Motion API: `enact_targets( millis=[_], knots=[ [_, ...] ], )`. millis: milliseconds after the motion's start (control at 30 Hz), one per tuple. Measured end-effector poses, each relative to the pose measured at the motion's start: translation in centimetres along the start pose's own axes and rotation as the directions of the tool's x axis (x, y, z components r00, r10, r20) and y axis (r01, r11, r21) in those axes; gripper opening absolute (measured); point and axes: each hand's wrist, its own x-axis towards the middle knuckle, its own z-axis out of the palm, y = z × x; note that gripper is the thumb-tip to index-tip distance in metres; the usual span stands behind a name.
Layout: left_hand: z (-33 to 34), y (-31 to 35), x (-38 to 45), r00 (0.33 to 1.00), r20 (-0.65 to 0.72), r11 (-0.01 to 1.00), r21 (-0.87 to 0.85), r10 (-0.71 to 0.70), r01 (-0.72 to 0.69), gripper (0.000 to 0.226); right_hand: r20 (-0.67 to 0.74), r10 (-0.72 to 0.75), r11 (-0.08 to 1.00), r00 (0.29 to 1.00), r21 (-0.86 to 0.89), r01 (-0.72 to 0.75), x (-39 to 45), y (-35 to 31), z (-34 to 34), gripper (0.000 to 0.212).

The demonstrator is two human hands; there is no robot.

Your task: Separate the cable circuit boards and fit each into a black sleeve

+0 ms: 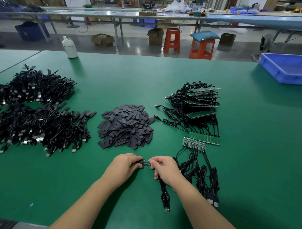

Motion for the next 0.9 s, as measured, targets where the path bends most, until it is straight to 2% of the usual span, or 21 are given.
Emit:
enact_targets(
  millis=[233, 533, 900],
  knots=[
    [0.6, 0.2, 0.3, 0.998, -0.020, 0.998, -0.018, -0.055, 0.054, 0.024, 0.008, 0.005, 1.000, 1.000, -0.001, -0.005, -0.1, -0.1, -0.1, 0.014],
    [0.8, 0.9, 0.8, 0.993, 0.119, 1.000, 0.025, 0.007, -0.010, 0.022, 0.024, 0.004, 1.000, 1.000, 0.000, -0.004, 0.0, 0.1, 0.2, 0.014],
    [0.8, 1.5, 0.6, 1.000, 0.002, 0.997, -0.072, -0.024, 0.024, 0.014, 0.034, 0.040, 0.999, 0.999, 0.029, -0.041, 0.0, -0.3, 0.2, 0.025]
  ],
)
